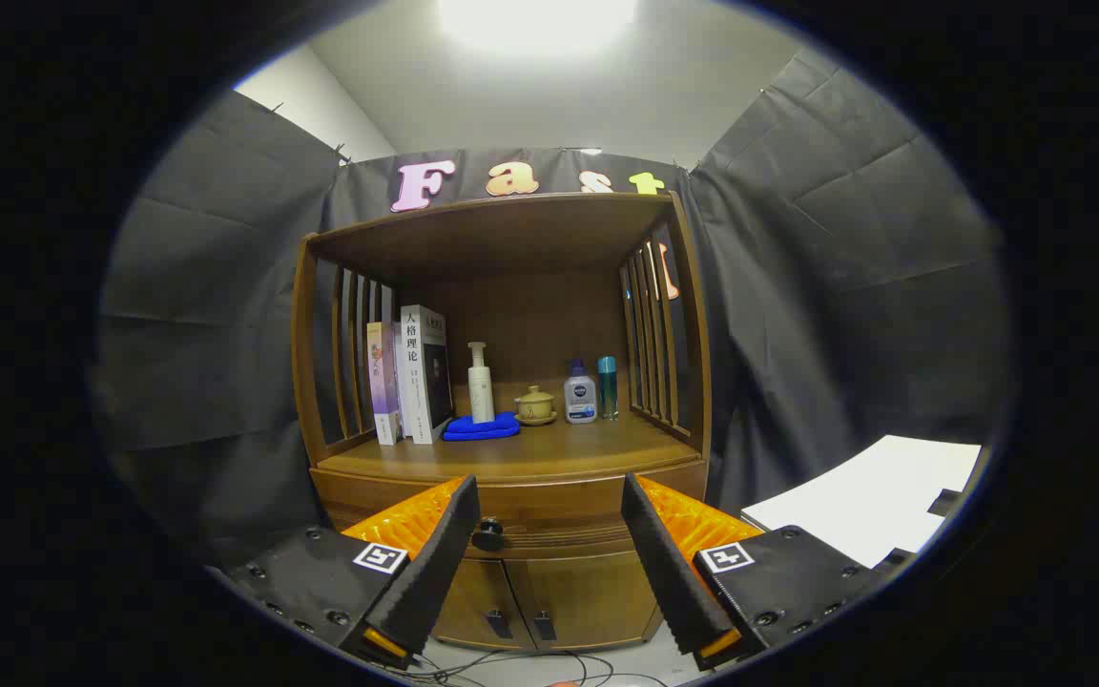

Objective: Pull open the drawer, take out the items inside it, and place them on the countertop above the cabinet.

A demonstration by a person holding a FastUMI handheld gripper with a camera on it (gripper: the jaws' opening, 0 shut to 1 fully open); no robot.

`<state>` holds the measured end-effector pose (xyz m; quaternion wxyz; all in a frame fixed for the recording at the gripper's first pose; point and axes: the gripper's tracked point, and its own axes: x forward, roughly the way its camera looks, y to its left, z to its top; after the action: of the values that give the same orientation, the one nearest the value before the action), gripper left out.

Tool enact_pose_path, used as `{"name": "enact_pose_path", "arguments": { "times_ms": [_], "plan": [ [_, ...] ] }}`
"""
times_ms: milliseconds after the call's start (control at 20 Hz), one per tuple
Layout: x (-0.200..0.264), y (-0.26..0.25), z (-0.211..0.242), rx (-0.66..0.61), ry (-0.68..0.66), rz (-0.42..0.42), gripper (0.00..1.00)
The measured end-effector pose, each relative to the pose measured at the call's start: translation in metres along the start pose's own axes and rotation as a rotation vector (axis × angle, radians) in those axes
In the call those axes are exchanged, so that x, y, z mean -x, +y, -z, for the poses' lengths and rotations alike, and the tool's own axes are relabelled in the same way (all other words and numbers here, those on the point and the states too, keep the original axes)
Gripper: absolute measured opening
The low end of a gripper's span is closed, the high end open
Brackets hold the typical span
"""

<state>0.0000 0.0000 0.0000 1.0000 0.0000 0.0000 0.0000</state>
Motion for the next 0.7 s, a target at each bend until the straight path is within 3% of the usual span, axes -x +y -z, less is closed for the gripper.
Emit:
{"name": "enact_pose_path", "arguments": {
  "times_ms": [700],
  "plan": [
    [0.0012,-0.0008,0.002,-0.004,0.002,-0.008,0.95]
  ]
}}
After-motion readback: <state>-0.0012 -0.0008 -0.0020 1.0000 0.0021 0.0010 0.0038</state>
